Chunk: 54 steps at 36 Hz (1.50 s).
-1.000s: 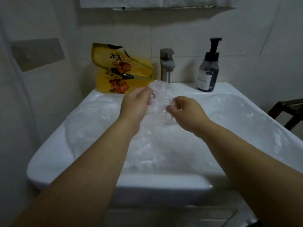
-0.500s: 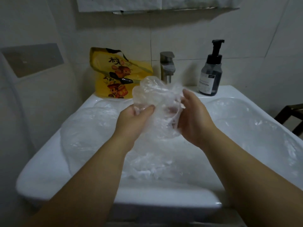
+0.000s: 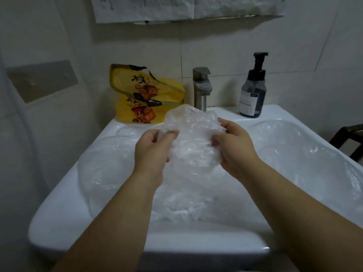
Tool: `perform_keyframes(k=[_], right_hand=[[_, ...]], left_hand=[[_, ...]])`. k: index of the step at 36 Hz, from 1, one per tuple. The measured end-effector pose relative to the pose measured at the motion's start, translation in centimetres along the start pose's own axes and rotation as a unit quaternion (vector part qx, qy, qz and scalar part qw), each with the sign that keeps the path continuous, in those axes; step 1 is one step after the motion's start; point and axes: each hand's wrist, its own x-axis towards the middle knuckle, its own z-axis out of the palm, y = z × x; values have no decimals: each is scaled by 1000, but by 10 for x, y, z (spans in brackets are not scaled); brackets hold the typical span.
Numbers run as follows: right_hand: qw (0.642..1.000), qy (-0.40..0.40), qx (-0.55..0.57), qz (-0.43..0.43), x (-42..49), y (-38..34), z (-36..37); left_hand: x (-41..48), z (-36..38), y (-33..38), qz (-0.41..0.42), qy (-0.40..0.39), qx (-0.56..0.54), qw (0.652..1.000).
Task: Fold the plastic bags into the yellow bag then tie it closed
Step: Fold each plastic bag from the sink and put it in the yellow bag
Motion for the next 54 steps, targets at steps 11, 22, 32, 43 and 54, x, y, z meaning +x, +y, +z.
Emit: perform_keyframes(k=[11, 22, 32, 43, 54], right_hand=[[934, 13, -318, -165, -7, 8, -5], [911, -86, -368, -164, -7, 8, -9], [986, 61, 152, 21, -9, -20, -9], [985, -86, 139, 64, -9, -24, -16], [987, -86, -91, -106, 0, -9, -16]], left_hand=[[-15, -3, 1, 356, -6, 312, 881], [-7, -3, 7, 258, 7, 179, 949], [-5, -6, 13, -8, -191, 122, 974], [8, -9, 19, -22, -69, -119, 990], [-10, -5, 5, 354, 36, 299, 886]])
